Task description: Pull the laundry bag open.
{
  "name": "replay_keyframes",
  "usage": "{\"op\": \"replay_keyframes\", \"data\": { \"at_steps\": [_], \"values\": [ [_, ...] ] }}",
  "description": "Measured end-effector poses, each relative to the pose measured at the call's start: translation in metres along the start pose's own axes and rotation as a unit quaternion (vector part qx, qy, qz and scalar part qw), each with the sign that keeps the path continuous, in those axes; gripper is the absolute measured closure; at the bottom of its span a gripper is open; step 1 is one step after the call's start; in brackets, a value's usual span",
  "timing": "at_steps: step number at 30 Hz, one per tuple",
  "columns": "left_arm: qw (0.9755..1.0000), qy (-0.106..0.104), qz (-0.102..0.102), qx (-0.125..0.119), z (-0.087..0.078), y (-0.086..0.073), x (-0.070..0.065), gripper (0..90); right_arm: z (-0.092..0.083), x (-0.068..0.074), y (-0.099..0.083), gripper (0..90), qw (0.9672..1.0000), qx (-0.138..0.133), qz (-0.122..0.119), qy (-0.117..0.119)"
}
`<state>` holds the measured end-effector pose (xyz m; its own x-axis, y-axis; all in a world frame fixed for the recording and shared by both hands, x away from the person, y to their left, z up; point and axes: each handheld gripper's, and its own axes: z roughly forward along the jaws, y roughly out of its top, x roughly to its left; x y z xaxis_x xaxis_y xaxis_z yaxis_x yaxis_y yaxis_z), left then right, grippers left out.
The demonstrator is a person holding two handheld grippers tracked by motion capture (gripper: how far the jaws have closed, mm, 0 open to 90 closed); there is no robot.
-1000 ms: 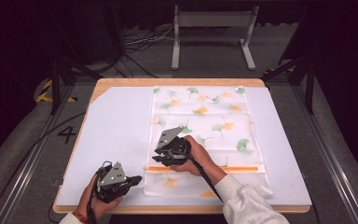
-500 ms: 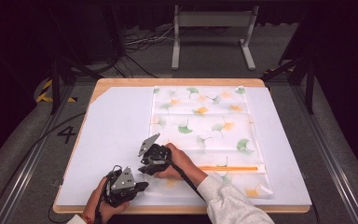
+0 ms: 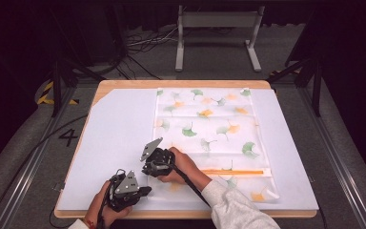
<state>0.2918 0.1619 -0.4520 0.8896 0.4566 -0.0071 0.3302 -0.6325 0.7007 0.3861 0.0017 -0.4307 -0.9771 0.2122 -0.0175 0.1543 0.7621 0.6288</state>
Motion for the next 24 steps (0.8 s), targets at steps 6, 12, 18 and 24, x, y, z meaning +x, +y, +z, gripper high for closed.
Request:
{"op": "replay_keyframes", "data": {
  "at_steps": [6,12,18,24],
  "values": [
    [1.0,-0.001,0.0,0.0,0.0,0.0,0.0,89.6,-0.005,-0.001,0.0,86.0,0.9999,-0.012,0.006,0.001],
    [1.0,-0.001,0.001,0.0,0.0,0.0,0.0,89.6,-0.001,0.002,0.0,90.0,1.0,-0.007,0.002,0.001],
    [1.0,-0.002,0.001,0.0,0.0,0.0,0.0,89.6,-0.004,-0.002,0.0,82.1,0.9999,-0.008,0.011,-0.002],
    [1.0,-0.002,0.0,0.0,0.0,0.0,0.0,89.6,0.006,-0.004,-0.001,76.5,0.9999,0.009,0.011,0.0]
  ]
}}
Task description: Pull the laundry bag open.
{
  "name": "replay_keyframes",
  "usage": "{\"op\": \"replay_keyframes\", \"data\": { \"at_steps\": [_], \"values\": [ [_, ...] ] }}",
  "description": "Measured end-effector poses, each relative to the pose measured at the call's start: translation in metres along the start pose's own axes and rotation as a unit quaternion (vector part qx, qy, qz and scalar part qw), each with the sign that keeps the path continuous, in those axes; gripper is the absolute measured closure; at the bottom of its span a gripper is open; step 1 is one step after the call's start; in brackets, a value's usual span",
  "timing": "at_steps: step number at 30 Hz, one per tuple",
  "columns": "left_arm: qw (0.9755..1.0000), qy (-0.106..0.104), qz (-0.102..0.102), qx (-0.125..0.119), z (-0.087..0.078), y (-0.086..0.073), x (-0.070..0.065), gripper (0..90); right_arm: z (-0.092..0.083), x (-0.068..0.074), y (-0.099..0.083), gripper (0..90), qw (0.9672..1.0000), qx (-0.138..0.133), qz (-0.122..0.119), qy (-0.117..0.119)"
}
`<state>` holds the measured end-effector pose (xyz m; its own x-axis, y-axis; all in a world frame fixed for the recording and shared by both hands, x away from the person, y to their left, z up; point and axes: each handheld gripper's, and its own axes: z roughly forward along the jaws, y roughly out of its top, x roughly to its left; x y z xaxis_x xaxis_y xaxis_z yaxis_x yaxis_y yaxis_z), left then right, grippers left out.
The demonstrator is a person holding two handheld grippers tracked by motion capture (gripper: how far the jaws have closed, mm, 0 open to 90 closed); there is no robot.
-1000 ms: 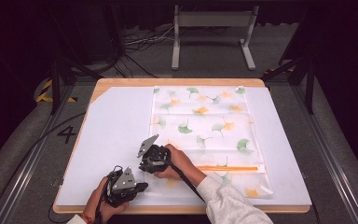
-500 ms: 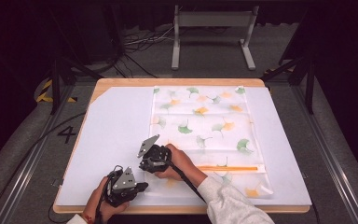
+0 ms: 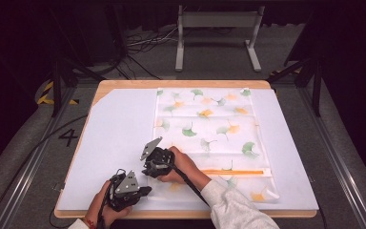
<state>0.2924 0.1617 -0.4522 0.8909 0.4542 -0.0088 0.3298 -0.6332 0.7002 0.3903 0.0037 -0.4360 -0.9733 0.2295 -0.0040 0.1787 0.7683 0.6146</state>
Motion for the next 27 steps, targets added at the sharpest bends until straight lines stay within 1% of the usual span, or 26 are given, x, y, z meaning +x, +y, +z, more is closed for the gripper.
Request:
{"op": "replay_keyframes", "data": {
  "at_steps": [2,4,6,11,15,21,25,27],
  "values": [
    [1.0,-0.001,0.0,0.0,0.0,0.0,0.0,89.6,0.002,0.0,0.0,80.2,1.0,0.003,0.001,0.002],
    [1.0,-0.001,0.0,0.0,0.0,0.0,0.0,89.6,0.001,0.002,0.001,83.9,1.0,0.006,-0.005,0.004],
    [1.0,-0.002,-0.001,0.0,0.0,0.0,0.001,89.6,0.001,0.003,0.002,84.3,0.9999,0.006,-0.009,0.001],
    [1.0,-0.002,-0.001,0.0,0.0,0.0,0.001,89.6,-0.001,0.002,0.001,84.4,1.0,-0.007,0.0,0.003],
    [1.0,-0.002,-0.002,0.001,0.0,0.0,0.001,89.6,-0.008,0.001,0.0,85.9,0.9996,-0.026,0.009,0.001],
    [1.0,-0.001,-0.001,0.001,0.0,0.0,0.0,89.6,-0.014,0.001,-0.002,87.0,0.9996,-0.028,0.008,0.0],
    [1.0,-0.002,-0.001,0.001,0.0,0.0,0.0,89.6,-0.02,0.001,-0.004,87.0,0.9991,-0.04,0.012,0.0],
    [1.0,-0.002,-0.001,0.001,0.0,0.0,0.0,89.6,-0.021,0.0,-0.006,86.9,0.999,-0.042,0.014,0.0]
  ]
}}
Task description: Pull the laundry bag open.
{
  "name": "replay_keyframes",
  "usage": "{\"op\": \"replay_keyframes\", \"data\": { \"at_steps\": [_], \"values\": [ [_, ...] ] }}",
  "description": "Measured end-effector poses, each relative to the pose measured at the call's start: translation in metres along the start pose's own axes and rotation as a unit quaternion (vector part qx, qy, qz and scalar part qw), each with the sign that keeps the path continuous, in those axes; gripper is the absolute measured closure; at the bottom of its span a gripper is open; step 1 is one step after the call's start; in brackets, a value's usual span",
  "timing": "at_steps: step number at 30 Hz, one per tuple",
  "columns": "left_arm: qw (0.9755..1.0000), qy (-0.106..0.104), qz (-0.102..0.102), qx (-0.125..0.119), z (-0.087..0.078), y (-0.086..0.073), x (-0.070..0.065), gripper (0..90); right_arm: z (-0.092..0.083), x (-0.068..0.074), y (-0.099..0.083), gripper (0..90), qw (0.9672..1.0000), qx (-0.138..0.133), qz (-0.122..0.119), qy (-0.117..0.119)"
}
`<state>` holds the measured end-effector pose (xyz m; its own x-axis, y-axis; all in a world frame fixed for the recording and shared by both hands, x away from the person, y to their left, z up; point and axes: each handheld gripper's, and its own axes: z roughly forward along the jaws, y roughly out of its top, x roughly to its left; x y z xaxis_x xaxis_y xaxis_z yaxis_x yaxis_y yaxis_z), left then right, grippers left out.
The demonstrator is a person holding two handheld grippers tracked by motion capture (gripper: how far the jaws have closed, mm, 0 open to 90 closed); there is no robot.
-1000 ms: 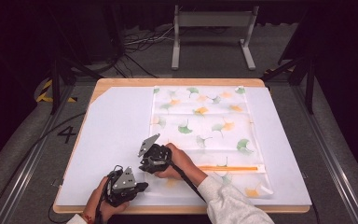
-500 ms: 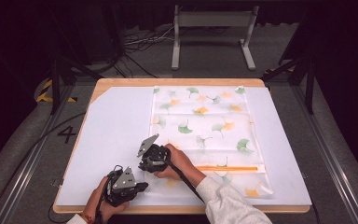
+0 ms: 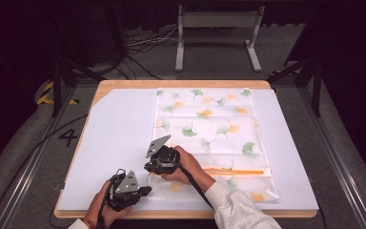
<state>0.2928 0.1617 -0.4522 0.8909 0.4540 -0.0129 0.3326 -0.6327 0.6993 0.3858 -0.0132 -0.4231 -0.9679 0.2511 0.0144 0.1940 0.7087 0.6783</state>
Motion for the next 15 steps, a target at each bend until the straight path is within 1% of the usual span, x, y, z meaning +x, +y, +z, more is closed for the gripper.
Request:
{"op": "replay_keyframes", "data": {
  "at_steps": [6,10,15],
  "values": [
    [1.0,0.0,0.0,0.0,0.0,0.0,0.0,89.6,-0.003,-0.001,-0.006,85.9,0.9999,-0.009,0.009,0.0],
    [1.0,0.001,0.0,0.0,0.0,0.0,0.0,89.6,-0.006,-0.001,-0.01,85.3,0.9999,-0.01,0.008,-0.005],
    [1.0,0.001,0.001,0.001,0.0,0.0,0.0,89.6,-0.01,-0.003,-0.015,83.4,0.9997,-0.015,0.018,-0.006]
  ]
}}
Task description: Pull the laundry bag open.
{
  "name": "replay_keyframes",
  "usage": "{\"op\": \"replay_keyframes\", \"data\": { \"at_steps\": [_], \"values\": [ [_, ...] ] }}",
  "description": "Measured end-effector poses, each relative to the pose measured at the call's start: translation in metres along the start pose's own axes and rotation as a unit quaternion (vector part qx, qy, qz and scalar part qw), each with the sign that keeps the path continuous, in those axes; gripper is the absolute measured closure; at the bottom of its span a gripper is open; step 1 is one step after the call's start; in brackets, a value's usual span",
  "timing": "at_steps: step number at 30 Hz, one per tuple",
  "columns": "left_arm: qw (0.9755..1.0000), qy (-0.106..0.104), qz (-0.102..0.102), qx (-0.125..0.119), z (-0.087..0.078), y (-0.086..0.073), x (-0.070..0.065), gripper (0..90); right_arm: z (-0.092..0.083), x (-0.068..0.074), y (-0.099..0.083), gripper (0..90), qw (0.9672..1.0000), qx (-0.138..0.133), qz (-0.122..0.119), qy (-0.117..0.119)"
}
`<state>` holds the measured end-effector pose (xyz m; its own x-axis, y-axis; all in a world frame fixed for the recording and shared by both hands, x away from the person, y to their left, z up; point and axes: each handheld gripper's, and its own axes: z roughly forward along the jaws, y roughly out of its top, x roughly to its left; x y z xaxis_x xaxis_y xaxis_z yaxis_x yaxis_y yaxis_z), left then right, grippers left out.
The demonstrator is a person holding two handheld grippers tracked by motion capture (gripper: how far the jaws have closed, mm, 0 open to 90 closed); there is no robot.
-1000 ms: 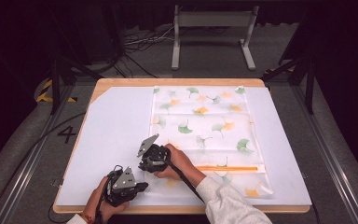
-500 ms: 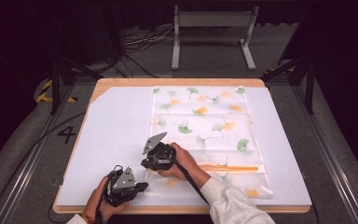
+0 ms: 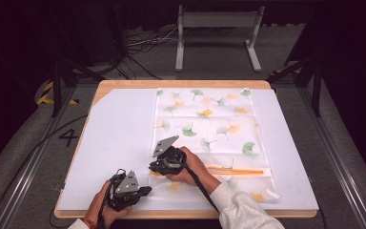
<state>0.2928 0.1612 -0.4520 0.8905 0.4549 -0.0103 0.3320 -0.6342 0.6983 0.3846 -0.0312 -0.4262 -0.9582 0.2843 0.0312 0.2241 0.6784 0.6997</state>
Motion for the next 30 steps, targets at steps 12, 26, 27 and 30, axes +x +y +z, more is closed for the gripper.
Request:
{"op": "replay_keyframes", "data": {
  "at_steps": [12,26,27,30],
  "values": [
    [1.0,0.0,-0.002,-0.002,0.0,0.0,0.0,89.3,-0.004,-0.006,-0.011,81.0,0.9998,0.02,0.002,-0.001],
    [1.0,0.006,-0.003,-0.003,0.0,0.001,0.0,87.5,-0.012,-0.007,0.007,76.3,0.9997,-0.024,-0.008,-0.009],
    [1.0,0.005,-0.002,-0.002,0.0,0.001,0.0,87.5,-0.009,-0.006,0.009,76.1,0.9997,-0.021,-0.01,-0.011],
    [1.0,0.006,0.002,-0.002,0.001,0.001,0.0,87.6,0.01,-0.004,0.014,75.1,0.9997,0.002,-0.016,-0.016]
  ]
}}
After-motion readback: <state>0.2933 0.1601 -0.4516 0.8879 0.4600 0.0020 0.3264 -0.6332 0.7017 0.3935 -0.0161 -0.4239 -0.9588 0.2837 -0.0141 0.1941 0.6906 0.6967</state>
